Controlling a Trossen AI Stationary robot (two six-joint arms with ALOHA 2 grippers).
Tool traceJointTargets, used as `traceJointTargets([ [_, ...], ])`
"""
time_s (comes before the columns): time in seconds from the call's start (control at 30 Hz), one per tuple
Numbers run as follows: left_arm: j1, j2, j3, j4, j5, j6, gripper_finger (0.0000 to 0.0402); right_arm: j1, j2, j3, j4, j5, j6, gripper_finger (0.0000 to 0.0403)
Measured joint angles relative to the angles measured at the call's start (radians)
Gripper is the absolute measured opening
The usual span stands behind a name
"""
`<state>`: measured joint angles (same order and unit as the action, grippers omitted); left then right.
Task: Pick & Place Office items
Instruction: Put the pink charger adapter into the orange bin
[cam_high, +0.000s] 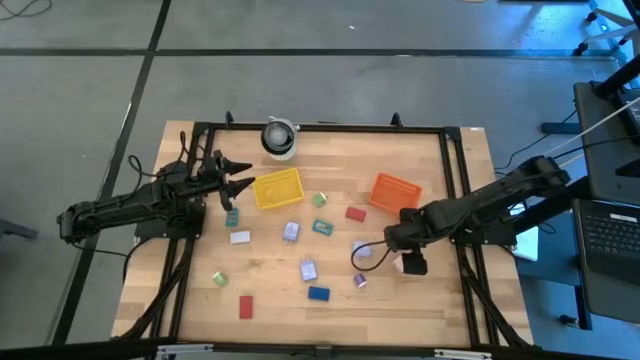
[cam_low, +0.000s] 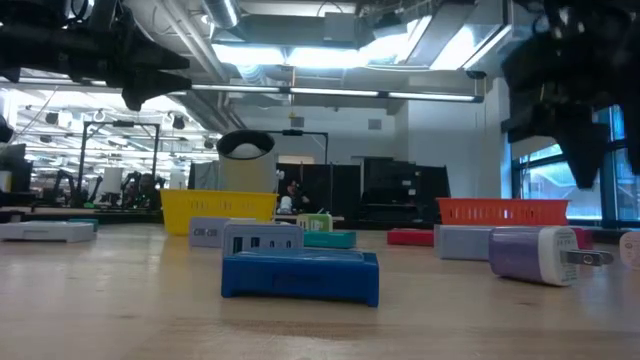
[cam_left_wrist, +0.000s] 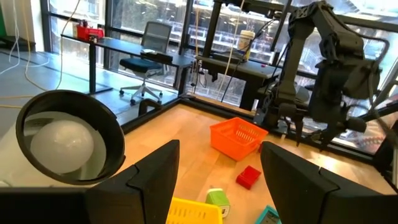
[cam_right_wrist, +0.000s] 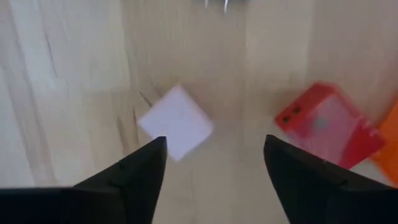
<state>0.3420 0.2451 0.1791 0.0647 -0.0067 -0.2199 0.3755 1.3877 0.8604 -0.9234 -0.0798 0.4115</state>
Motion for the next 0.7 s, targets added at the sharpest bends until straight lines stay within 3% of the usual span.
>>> traceJointTargets([
  [0.2,0.0,0.0,0.0,0.0,0.002,0.034,0.0222,0.0,0.041,0.0,0.008,-0.031,0.108,0.0307],
  [0.47,0.0,0.0,0.0,0.0,0.004,0.05,0.0222,0.04,0.044,0.0,0.016,-0.098,0.206,0.0293],
  [0.7,0.0,0.0,0.0,-0.001,0.008,0.05,0.0222,0.074,0.045,0.0,0.113,-0.054,0.336,0.0289],
])
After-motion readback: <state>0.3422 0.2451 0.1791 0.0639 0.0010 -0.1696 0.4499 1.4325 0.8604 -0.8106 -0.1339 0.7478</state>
